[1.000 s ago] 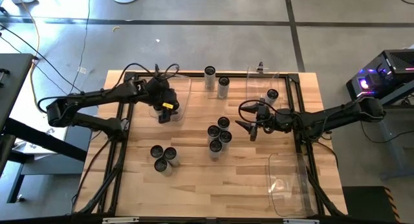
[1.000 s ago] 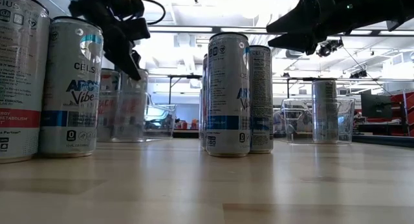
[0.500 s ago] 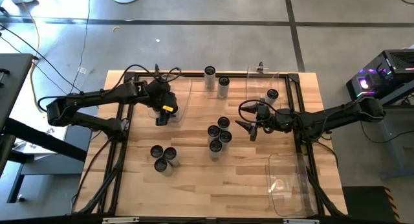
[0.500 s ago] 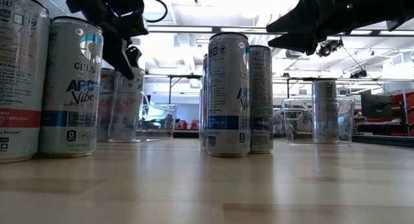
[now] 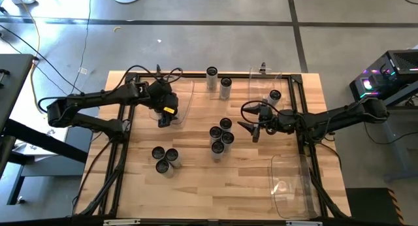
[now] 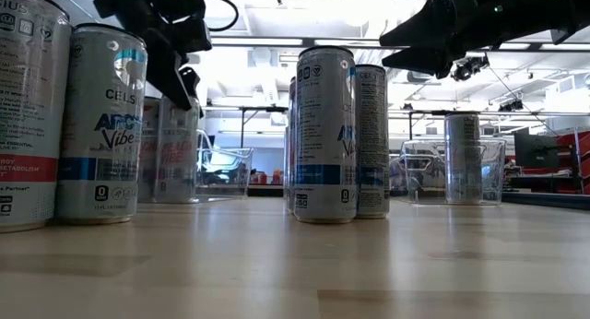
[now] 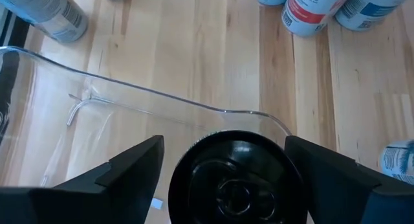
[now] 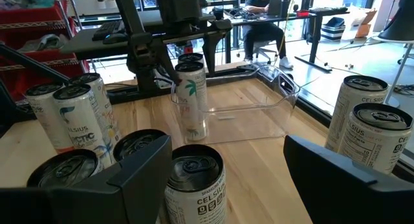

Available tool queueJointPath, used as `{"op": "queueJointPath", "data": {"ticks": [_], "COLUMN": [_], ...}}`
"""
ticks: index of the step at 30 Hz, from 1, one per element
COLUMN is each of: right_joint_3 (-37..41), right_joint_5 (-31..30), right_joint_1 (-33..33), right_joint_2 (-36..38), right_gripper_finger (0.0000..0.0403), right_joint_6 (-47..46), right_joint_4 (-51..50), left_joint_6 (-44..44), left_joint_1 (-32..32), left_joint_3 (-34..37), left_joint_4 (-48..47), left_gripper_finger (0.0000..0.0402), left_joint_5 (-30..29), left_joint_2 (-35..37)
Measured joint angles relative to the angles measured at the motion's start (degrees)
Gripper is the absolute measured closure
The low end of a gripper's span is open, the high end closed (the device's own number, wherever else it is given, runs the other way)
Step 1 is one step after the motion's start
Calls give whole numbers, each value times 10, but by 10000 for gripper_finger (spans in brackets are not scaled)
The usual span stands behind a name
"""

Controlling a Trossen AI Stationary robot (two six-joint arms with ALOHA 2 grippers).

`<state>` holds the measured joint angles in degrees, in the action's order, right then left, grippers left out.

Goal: Sort soda cans
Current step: Put the white-pink soda can into the top left transparent bin, then adjust the top left transparent bin on the table

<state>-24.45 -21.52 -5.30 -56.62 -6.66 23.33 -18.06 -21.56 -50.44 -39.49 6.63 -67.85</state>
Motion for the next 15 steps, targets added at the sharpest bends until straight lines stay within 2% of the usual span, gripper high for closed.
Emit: {"op": "queueJointPath", "data": {"ticks": [6, 13, 15], "right_joint_3": [0, 0, 0], "right_joint_5": [0, 0, 0], "right_joint_1": [0, 0, 0], "right_joint_2": [0, 0, 0], "right_gripper_finger": [110, 110, 110], "right_joint_6": [0, 0, 0], "right_joint_4": [0, 0, 0], "left_joint_6": [20, 12, 8], "left_joint_1": [0, 21, 34], "left_joint_3": [-6, -57, -76], "left_joint_4": [-29, -69, -94], "left_gripper_finger": [85, 85, 85], "left_joint_5": [-4, -6, -28], "left_joint_2": [10, 22, 23]}}
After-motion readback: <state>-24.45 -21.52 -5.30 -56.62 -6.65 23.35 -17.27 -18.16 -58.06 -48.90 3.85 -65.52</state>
